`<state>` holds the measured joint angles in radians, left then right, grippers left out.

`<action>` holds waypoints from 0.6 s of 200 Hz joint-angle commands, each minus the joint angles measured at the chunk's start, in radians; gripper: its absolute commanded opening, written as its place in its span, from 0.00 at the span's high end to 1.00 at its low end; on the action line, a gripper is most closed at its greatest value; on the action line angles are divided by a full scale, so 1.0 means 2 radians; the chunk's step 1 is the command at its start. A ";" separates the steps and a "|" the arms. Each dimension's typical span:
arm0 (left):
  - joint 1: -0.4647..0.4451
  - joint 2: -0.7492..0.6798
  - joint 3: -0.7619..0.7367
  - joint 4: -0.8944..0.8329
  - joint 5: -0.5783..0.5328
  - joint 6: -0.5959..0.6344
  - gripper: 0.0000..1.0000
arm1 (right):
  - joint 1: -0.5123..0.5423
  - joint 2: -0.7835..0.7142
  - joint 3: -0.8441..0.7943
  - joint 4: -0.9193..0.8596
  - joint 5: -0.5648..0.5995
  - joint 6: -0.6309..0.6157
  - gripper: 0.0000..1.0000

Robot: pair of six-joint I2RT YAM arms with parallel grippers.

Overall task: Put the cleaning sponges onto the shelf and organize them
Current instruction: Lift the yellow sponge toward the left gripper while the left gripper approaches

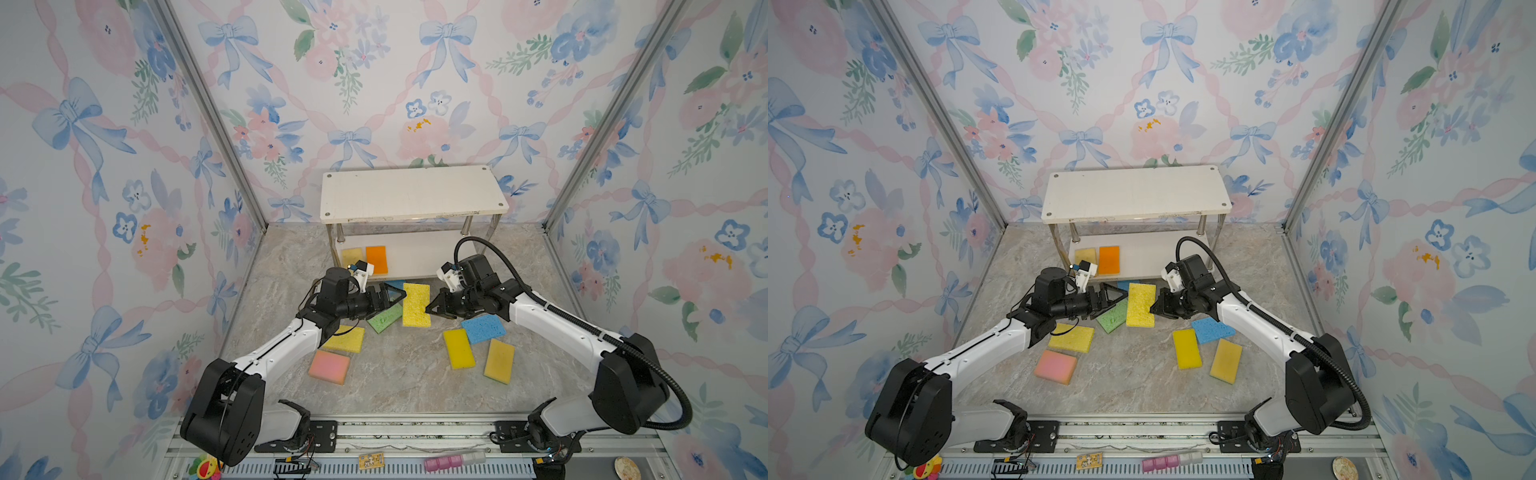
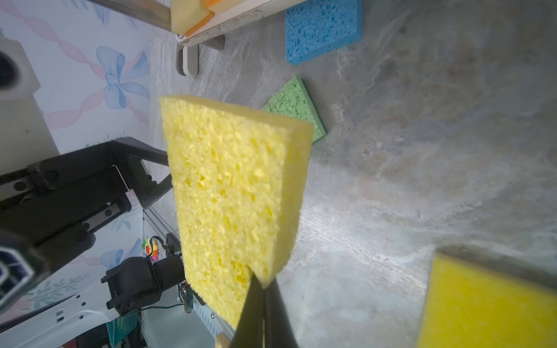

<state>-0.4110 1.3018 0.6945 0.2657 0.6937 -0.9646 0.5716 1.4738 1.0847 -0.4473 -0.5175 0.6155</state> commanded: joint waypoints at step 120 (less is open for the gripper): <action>-0.007 0.006 -0.042 0.088 0.033 -0.058 0.51 | 0.040 -0.011 0.041 -0.024 -0.007 -0.009 1.00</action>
<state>-0.4194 1.3067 0.6300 0.4225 0.7380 -1.0786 0.6338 1.4670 1.1202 -0.4805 -0.5350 0.6121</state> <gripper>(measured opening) 0.529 0.045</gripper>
